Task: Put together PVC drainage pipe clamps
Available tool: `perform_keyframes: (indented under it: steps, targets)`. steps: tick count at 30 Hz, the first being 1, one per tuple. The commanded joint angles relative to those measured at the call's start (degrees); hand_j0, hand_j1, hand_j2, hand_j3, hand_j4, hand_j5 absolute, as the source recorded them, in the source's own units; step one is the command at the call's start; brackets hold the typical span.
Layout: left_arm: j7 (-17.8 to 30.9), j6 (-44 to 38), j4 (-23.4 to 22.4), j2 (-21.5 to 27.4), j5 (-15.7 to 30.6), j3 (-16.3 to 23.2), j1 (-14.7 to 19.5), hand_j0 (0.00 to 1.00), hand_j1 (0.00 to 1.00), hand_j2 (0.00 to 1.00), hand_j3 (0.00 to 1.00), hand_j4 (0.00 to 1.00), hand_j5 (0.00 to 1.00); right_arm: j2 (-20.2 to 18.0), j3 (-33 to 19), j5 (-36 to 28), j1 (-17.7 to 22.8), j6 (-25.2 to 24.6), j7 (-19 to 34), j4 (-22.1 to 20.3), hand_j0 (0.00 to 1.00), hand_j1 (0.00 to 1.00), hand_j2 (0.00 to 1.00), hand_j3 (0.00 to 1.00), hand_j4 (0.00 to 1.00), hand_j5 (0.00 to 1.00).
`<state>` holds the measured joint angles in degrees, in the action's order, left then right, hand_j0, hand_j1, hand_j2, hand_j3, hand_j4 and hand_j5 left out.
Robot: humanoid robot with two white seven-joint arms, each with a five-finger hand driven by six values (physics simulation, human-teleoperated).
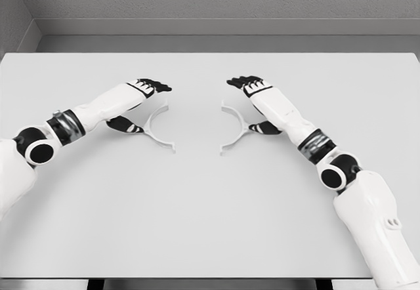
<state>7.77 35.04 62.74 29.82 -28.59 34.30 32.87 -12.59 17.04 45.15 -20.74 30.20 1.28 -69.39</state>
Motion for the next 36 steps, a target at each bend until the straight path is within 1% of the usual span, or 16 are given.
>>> perform_keyframes:
  steps: [1, 5, 11, 12, 14, 15, 16, 17, 18, 19, 20, 21, 23, 25, 26, 36]
  targets:
    - [0.0, 0.0, 0.0, -0.2, 0.4, 0.0, 0.0, 1.0, 1.0, 1.0, 1.0, 1.0, 1.0, 1.0, 1.2, -0.3, 0.0, -0.8, -0.1, 0.1, 1.0, 1.0, 1.0, 1.0, 1.0, 1.0]
    - [0.0, 0.0, 0.0, -0.5, 0.4, -0.1, 0.1, 1.0, 1.0, 1.0, 1.0, 1.0, 1.0, 2.1, 3.6, -0.3, -0.7, -2.3, -0.1, 0.3, 1.0, 1.0, 1.0, 1.0, 1.0, 1.0]
    - [0.0, 0.0, -0.6, 0.4, 0.5, -0.3, 0.5, 1.0, 1.0, 1.0, 1.0, 1.0, 1.0, 1.1, 2.4, -0.9, -0.8, -2.4, -0.3, -0.8, 1.0, 1.0, 1.0, 1.0, 1.0, 1.0]
    - [0.0, 0.0, -0.7, 0.4, 0.5, -0.3, 0.6, 1.0, 1.0, 1.0, 1.0, 1.0, 1.0, 0.2, -0.2, -0.9, -0.1, -2.4, -0.2, -4.3, 1.0, 1.0, 1.0, 1.0, 1.0, 1.0]
    - [0.0, 0.0, -1.5, 0.3, 0.5, -0.2, 0.7, 1.0, 1.0, 1.0, 1.0, 1.0, 1.0, -1.8, -8.6, -1.3, 3.6, -2.4, 0.7, -15.1, 1.0, 1.0, 1.0, 1.0, 1.0, 1.0]
    - [0.0, 0.0, -1.7, 0.3, 0.5, -0.2, 0.7, 1.0, 1.0, 1.0, 1.0, 1.0, 1.0, -2.4, -12.1, -1.6, 4.8, -2.4, 1.4, -18.3, 1.0, 1.0, 1.0, 1.0, 1.0, 1.0]
    - [0.0, 0.0, -1.7, 0.2, 0.5, -0.2, 0.8, 1.0, 1.0, 1.0, 1.0, 1.0, 1.0, -3.7, -16.7, -3.3, 6.2, -2.1, 2.5, -22.2, 1.0, 1.0, 1.0, 1.0, 1.0, 1.0]
    - [0.0, 0.0, -1.7, 0.0, 0.4, -0.1, 0.8, 1.0, 1.0, 1.0, 1.0, 1.0, 1.0, -6.1, -21.4, -7.4, 8.3, -1.9, 4.7, -26.4, 1.0, 1.0, 1.0, 1.0, 1.0, 1.0]
    - [0.0, 0.0, -1.7, -0.2, 0.4, 0.0, 0.8, 1.0, 1.0, 1.0, 1.0, 1.0, 1.0, -7.4, -25.6, -9.6, 11.1, -0.9, 5.2, -28.6, 1.0, 1.0, 1.0, 1.0, 1.0, 1.0]
    - [0.0, 0.0, -1.7, -0.2, 0.5, 0.0, 0.8, 1.0, 1.0, 1.0, 1.0, 1.0, 1.0, -9.4, -29.6, -12.3, 13.3, 2.6, 6.2, -28.9, 1.0, 1.0, 1.0, 1.0, 1.0, 1.0]
    - [0.0, 0.0, -1.7, -0.3, 0.4, 0.0, 0.9, 1.0, 1.0, 1.0, 1.0, 1.0, 1.0, -11.0, -31.5, -14.5, 15.2, 4.8, 7.7, -28.3, 1.0, 1.0, 1.0, 1.0, 1.0, 1.0]
    - [0.0, 0.0, -1.7, -0.4, 0.4, 0.0, 0.9, 1.0, 1.0, 1.0, 1.0, 1.0, 1.0, -13.5, -32.6, -15.8, 18.1, 4.8, 8.5, -26.8, 1.0, 1.0, 1.0, 1.0, 1.0, 1.0]
    - [0.0, 0.0, -1.7, -0.4, 0.4, 0.0, 1.1, 1.0, 1.0, 1.0, 1.0, 1.0, 1.0, -16.5, -33.4, -16.0, 21.0, 4.8, 8.6, -24.1, 1.0, 1.0, 1.0, 1.0, 1.0, 1.0]
    - [0.0, 0.0, -2.4, -0.5, 0.4, 0.0, 1.2, 1.0, 1.0, 1.0, 1.0, 1.0, 1.0, -17.5, -33.7, -16.0, 21.7, 4.8, 8.6, -21.0, 1.0, 1.0, 1.0, 1.0, 1.0, 1.0]
    - [0.0, 0.0, -2.5, -0.5, 0.4, 0.0, 1.2, 1.0, 1.0, 1.0, 1.0, 1.0, 1.0, -19.5, -33.6, -15.9, 21.8, 4.8, 8.7, -21.0, 1.0, 1.0, 1.0, 1.0, 1.0, 1.0]
    - [0.0, 0.0, -2.7, -1.5, 0.4, 0.0, 1.8, 1.0, 1.0, 1.0, 1.0, 1.0, 1.0, -18.0, -31.5, -15.9, 22.0, 4.8, 8.6, -21.1, 1.0, 1.0, 1.0, 1.0, 1.0, 1.0]
